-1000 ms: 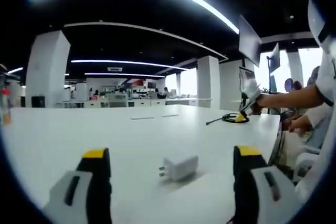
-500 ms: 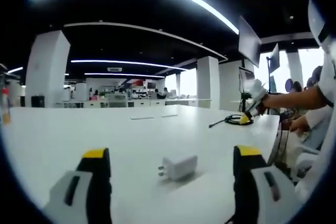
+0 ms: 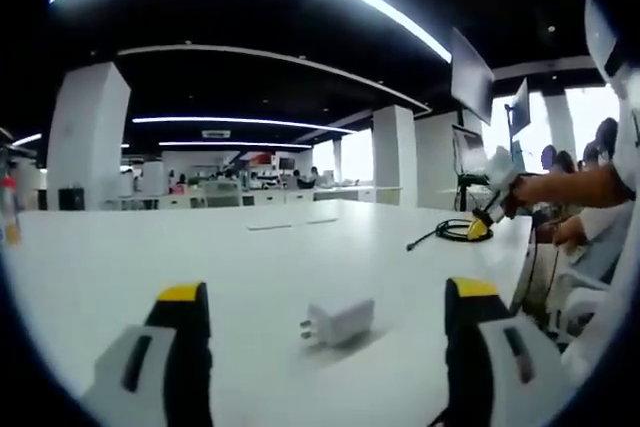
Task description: Plug the desk Type‑C cable into the charger adapter.
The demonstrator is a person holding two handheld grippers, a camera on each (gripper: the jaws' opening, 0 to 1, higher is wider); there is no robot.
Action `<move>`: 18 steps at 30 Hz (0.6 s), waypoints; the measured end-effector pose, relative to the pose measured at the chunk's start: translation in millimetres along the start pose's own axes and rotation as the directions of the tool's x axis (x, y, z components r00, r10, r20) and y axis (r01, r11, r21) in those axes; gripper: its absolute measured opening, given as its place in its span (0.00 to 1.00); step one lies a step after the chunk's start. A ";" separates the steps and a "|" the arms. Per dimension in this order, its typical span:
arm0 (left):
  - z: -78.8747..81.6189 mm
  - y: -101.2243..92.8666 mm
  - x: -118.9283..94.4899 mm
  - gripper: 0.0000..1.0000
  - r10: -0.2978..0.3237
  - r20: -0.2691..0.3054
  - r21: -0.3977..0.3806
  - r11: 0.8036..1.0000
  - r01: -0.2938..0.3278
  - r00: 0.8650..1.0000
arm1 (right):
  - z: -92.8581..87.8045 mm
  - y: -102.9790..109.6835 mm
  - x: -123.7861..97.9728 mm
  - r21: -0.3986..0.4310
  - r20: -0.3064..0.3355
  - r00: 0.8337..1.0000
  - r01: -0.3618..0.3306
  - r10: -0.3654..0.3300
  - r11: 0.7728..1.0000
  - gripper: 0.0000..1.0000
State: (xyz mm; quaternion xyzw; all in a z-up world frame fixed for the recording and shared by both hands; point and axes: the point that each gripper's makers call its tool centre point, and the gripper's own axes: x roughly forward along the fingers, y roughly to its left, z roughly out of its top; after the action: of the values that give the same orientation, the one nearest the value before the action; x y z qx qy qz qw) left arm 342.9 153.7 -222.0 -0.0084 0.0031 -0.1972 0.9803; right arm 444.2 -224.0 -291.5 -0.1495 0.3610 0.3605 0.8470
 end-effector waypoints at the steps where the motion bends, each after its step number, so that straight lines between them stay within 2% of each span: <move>1: 0.0 0.0 0.0 0.98 0.001 -0.002 0.002 1.000 -0.001 1.000 | -1.5 5.0 -1.7 0.003 -0.002 1.000 -0.008 0.008 1.000 0.02; 6: 1.5 1.7 -1.0 0.99 0.007 0.003 0.006 1.000 -0.007 1.000 | -5.1 25.5 -5.9 0.005 -0.002 0.999 -0.034 0.034 0.999 0.02; 18: 3.2 0.7 -2.3 1.00 0.012 0.004 0.014 1.000 -0.012 1.000 | -10.7 53.1 -14.2 0.020 0.003 0.998 -0.070 0.069 0.997 0.02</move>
State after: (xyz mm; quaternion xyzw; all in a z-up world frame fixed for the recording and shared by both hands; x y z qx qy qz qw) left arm 341.1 155.3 -218.8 -0.0019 -0.0004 -0.1912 0.9815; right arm 393.8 -199.7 -288.4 -0.1280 0.3688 0.3862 0.8357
